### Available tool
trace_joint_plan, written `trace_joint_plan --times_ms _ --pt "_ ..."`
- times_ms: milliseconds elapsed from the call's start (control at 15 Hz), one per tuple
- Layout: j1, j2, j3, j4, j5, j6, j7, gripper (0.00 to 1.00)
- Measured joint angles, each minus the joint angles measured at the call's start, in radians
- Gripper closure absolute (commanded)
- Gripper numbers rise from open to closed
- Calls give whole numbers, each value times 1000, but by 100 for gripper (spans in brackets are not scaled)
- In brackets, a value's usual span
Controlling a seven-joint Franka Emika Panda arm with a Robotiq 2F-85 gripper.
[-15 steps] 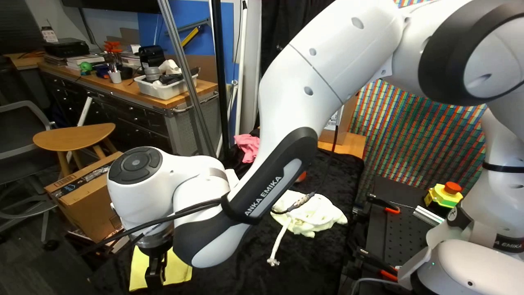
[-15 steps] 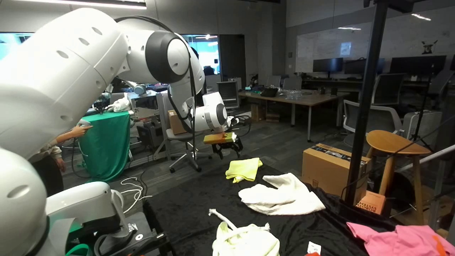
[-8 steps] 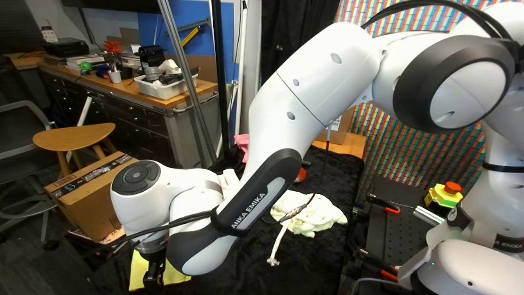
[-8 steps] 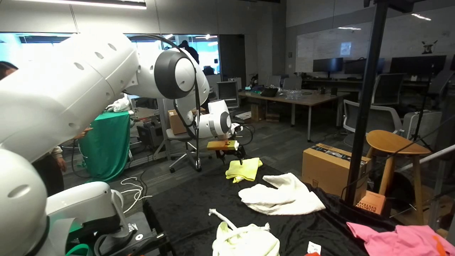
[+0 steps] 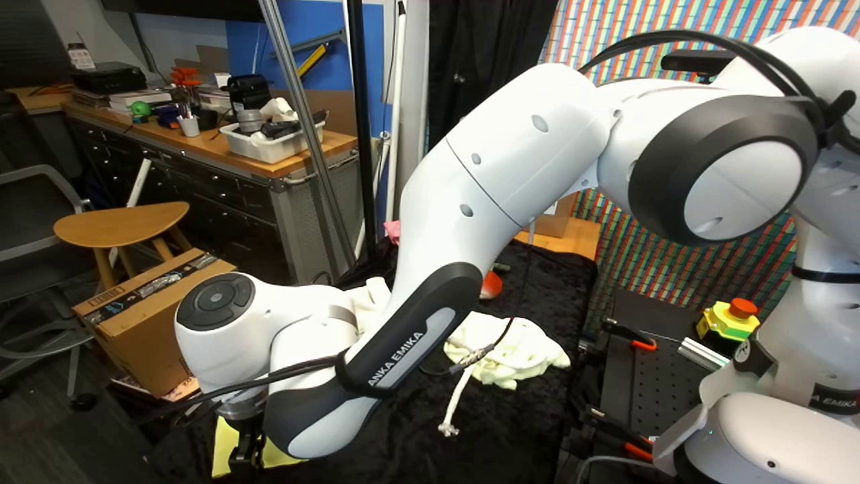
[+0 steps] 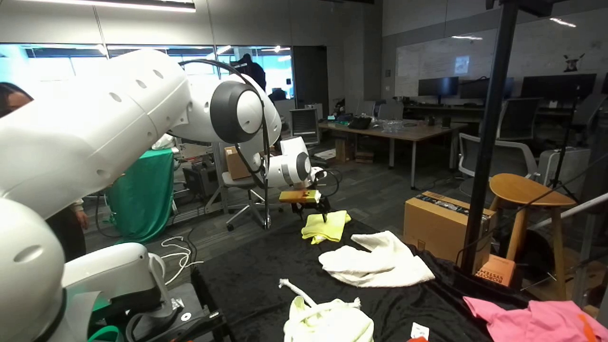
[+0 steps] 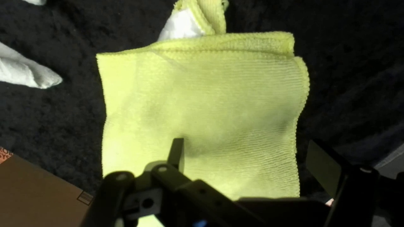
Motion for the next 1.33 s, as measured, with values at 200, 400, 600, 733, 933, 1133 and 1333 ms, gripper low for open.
trace_joint_plan --times_ms 200,400,600,733,933,1133,1333 --pt "0 20 -5 29 1 -15 4 0" --pt "1 35 -9 50 1 -20 11 0" --pt "1 46 -15 70 6 -37 14 0" --pt "1 56 -19 83 14 -45 14 0" --pt "1 66 -21 97 20 -56 15 5" --pt "1 78 -22 113 25 -65 15 21" --pt "1 83 -22 125 29 -77 15 55"
